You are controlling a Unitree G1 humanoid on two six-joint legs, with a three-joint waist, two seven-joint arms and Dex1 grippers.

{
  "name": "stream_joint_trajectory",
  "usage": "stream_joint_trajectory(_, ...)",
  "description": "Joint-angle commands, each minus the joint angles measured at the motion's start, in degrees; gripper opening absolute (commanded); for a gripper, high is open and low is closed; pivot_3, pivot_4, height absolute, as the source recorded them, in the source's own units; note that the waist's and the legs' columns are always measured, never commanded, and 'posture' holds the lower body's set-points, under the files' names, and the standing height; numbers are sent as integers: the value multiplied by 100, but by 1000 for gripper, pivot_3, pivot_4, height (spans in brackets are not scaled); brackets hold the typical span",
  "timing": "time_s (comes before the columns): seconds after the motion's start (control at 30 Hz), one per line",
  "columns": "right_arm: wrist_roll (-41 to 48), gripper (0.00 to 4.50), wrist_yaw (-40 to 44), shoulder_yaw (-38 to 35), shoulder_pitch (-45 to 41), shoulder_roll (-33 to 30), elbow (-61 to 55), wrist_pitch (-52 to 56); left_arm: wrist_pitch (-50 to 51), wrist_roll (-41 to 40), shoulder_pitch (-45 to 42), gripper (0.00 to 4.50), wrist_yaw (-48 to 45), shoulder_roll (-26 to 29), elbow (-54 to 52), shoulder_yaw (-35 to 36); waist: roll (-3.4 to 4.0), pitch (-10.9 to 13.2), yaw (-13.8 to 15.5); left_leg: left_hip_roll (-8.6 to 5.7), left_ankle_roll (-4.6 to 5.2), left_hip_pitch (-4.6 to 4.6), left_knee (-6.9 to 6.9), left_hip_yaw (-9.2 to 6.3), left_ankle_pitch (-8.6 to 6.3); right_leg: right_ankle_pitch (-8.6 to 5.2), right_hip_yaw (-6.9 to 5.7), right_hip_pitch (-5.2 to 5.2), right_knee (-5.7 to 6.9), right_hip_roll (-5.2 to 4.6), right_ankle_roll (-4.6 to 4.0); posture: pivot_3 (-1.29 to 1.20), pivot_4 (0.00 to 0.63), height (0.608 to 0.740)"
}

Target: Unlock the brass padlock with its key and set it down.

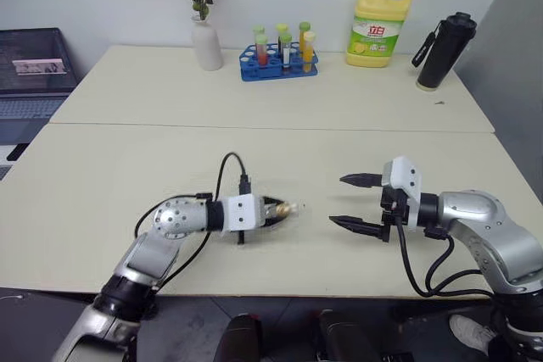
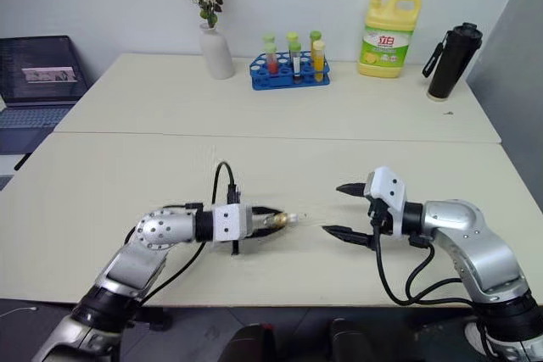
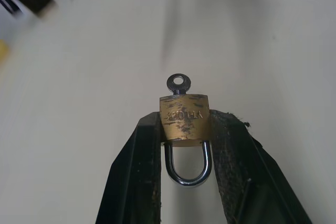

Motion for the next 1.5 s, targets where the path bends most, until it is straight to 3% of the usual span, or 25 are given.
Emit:
stream_joint_trajectory(0.03,464,4500,-37,-258,-62,-43,-281,438,-1436,454,-275,957,333,63,182,57,0,0,-14,0,0,2,-2,1,0,0,1,0,0,0,0,0,150,740)
stream_joint_trajectory(0.2,978,4500,-279,-373,-146,133,-505,997,-3260,1177,-538,957,877,196,856,7,1,0,-68,11,0,6,-7,1,0,0,2,0,1,1,-2,0,150,740)
stream_joint_trajectory(0.33,1257,4500,-477,-369,-226,282,-565,1273,-3883,1624,-685,957,1368,158,1140,80,0,0,-61,7,0,3,-3,1,0,0,-1,0,2,0,-1,0,150,740)
stream_joint_trajectory(0.7,1407,4500,-741,9,-571,958,-142,1439,-4011,1963,-646,957,1990,178,1021,44,1,0,-66,7,0,2,-4,4,0,1,-4,0,2,-2,0,0,150,740)
stream_joint_trajectory(1.03,1653,4500,-539,59,-734,1057,171,1682,-4061,1969,-602,957,2145,230,892,-8,1,0,-66,7,0,1,-4,3,0,1,-4,0,2,-2,-1,0,150,740)
stream_joint_trajectory(1.13,1719,3859,-505,11,-778,1063,240,1765,-4109,2009,-589,957,2184,250,896,-30,1,0,-66,8,0,2,-4,2,0,1,-5,0,2,-2,0,0,150,740)
stream_joint_trajectory(1.47,1901,85,-394,-62,-816,977,237,1955,-4274,2129,-563,957,2283,285,1001,-44,1,0,-66,8,0,1,-4,3,0,1,-5,0,2,-2,0,0,150,740)
stream_joint_trajectory(1.5,1928,0,-373,-67,-822,962,238,1981,-4296,2152,-560,957,2298,290,1010,-47,1,0,-66,8,0,1,-4,3,0,1,-5,-1,2,-2,0,0,150,740)
